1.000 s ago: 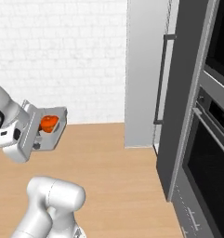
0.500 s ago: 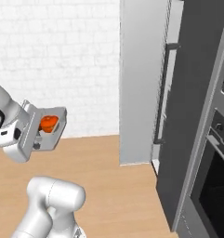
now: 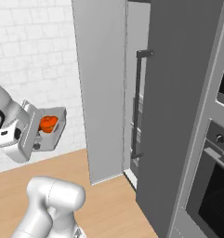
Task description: Take the meat container that has the shrimp and place it on the second highest rack of the freezer. Then take the vegetable container that has the squash and carrot and place it on the highest rack of the freezer.
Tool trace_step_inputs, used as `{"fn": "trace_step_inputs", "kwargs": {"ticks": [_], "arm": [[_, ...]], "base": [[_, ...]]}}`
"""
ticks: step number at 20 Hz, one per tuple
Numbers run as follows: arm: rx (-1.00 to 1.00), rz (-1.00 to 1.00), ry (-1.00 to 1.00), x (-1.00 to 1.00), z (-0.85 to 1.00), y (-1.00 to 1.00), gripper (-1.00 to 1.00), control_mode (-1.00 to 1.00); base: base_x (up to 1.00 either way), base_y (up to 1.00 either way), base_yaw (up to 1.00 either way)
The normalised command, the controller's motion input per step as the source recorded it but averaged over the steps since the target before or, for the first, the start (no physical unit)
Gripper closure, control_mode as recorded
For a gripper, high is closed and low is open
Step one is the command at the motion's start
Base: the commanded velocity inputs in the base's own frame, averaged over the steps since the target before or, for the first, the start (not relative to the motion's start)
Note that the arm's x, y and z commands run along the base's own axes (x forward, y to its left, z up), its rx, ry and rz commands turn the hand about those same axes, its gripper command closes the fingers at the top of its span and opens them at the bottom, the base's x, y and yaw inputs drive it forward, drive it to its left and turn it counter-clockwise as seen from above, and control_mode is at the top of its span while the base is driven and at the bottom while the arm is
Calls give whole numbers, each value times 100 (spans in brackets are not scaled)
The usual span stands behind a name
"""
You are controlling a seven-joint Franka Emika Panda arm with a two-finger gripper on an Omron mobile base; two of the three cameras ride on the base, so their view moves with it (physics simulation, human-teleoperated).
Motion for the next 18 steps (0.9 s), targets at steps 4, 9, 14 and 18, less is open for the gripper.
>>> {"fn": "trace_step_inputs", "kwargs": {"ticks": [4, 9, 14, 18], "arm": [[0, 0, 0, 0, 0, 0, 100, 100], [0, 0, 0, 0, 0, 0, 100, 100], [0, 0, 0, 0, 0, 0, 100, 100], [0, 0, 0, 0, 0, 0, 100, 100]], "base": [[65, 61, -64], [49, 58, -74], [56, 64, -72], [67, 74, -68]]}}
